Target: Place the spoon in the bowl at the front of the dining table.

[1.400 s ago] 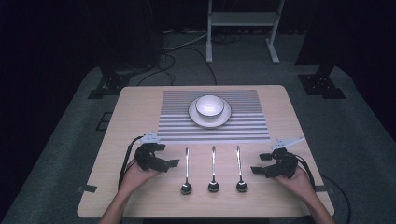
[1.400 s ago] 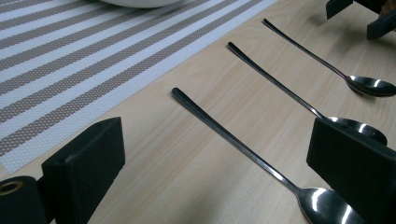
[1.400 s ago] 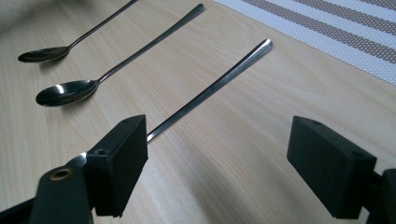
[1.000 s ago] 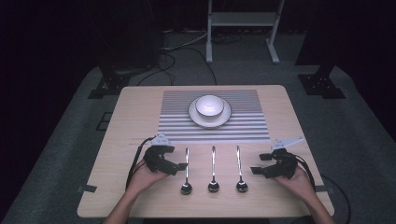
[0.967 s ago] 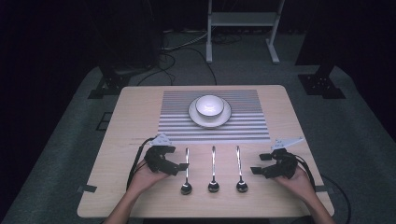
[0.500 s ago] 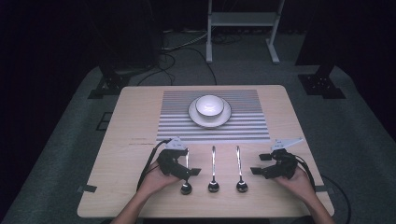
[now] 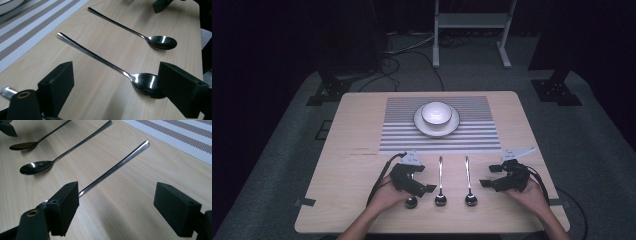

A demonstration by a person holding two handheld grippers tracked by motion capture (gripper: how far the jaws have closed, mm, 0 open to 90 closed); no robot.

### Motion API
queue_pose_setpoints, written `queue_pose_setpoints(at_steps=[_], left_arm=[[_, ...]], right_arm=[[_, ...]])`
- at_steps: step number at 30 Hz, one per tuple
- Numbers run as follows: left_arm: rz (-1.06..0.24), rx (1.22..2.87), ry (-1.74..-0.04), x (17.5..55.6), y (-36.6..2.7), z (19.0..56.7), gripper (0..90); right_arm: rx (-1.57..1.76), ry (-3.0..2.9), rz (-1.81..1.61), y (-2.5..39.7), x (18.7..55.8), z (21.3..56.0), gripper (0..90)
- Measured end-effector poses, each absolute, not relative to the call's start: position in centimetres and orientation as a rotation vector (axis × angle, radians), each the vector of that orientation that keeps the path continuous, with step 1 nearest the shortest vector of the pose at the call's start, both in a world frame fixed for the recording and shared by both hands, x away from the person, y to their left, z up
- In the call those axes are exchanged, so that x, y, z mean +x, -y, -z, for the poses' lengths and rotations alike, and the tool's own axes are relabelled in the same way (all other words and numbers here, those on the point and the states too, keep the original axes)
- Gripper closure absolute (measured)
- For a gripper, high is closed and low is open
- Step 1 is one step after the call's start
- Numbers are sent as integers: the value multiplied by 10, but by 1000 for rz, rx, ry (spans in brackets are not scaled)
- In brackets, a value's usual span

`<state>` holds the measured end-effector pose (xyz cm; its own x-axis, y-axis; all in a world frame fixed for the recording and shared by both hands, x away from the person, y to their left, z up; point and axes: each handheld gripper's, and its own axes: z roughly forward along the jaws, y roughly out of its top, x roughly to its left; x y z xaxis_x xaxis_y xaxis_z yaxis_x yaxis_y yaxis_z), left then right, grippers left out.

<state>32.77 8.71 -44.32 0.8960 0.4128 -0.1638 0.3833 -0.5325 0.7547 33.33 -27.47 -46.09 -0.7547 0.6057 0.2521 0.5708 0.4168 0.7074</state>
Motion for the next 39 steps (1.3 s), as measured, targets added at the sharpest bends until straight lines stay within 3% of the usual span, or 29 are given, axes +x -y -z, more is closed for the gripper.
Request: queue_pose_setpoints(at_steps=[19, 31, 39], left_arm=[[15, 2268, -379, 304, -57, 447, 684], [22, 2382, -336, 297, -44, 463, 729], [12, 2370, -346, 295, -44, 468, 728]], right_arm=[[1076, -2603, -1297, 272, 333, 458, 191], [1054, -2617, -1333, 264, 335, 452, 191], [990, -2704, -1307, 231, 353, 431, 191]])
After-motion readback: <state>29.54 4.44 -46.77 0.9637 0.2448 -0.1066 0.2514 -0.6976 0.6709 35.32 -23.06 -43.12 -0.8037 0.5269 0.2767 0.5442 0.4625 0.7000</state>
